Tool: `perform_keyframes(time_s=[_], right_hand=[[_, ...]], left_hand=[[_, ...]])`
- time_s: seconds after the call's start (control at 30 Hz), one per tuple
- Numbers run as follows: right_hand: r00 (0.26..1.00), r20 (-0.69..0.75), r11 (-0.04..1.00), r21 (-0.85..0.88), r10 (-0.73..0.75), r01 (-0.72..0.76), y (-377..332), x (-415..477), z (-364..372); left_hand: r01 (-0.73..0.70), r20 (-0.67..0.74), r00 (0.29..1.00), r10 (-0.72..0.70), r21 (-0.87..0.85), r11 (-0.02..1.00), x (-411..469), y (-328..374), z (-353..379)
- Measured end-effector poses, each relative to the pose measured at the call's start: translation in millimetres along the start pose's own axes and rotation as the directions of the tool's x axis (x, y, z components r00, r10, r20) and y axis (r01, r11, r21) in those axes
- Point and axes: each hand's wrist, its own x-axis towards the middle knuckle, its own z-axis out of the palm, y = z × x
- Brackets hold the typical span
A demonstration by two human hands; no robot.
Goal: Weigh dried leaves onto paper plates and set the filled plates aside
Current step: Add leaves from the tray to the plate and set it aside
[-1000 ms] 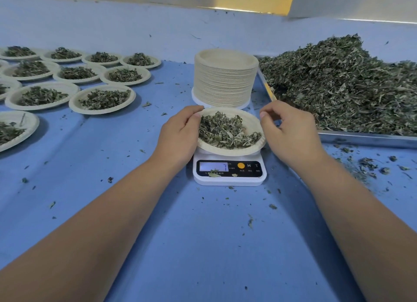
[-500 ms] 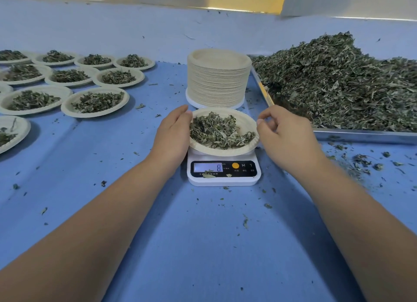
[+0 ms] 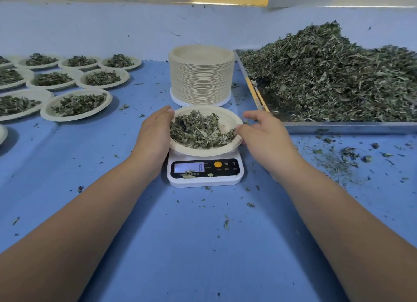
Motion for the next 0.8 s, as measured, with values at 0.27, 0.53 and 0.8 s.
perform_keyframes(time_s=[0.27,0.53,0.8], right_hand=[[0.985,0.122,0.939,0.309,0.119,-0.151,-8.9,1.2,-0.1],[0.939,0.340,0.858,0.466,0.052,-0.217,-47.7,-20.3,21.9],[0.796,0.605,0.810,0.472,-0.011,-0.347,-96.6,-42.9,84.9]], left_hand=[[0.012,-0.076,0.997,-0.016,-0.050,0.999,-11.7,19.2,6.1],[-0.003,-0.288,0.957,-0.033,-0.124,0.992,-48.7,37.1,-33.8],[0.014,-0.504,0.858,-0.094,-0.160,0.987,-76.1,49.2,-118.4]])
